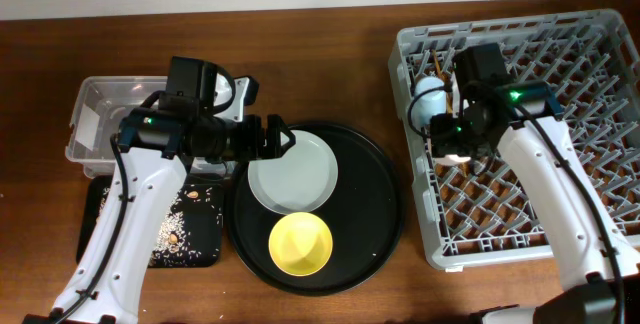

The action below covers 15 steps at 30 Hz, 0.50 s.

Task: Sort waste into correct bins and load items into the dishwasher rack
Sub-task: 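Lower the pink cup into the gray rack with the right gripper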

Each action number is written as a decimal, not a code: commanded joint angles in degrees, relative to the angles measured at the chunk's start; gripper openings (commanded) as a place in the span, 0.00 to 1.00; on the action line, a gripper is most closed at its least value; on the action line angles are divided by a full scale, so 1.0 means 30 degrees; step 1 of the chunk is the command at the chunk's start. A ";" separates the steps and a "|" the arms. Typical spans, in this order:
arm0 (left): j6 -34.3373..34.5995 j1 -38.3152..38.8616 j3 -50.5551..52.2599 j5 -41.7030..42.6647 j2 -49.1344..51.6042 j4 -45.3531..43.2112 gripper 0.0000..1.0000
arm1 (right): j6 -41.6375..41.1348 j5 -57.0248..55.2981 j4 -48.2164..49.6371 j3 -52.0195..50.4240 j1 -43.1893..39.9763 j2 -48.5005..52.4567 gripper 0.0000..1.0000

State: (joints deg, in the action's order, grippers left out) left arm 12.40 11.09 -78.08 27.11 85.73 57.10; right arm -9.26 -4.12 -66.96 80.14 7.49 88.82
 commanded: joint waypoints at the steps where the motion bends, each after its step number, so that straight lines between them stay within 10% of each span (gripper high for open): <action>1: -0.0248 0.0000 0.0109 -0.0685 0.0022 0.0168 0.99 | -0.0233 -0.0423 0.0160 -0.0284 -0.0663 0.0153 0.65; 15: -0.0248 0.0000 0.0109 -0.0933 0.0022 0.0219 0.99 | -0.0226 -0.0372 0.1464 -0.0284 -0.0758 0.1880 0.67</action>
State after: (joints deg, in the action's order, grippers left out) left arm 12.40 11.09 -78.08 24.95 85.73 57.67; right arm -9.23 -4.51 -62.96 79.59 5.43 93.86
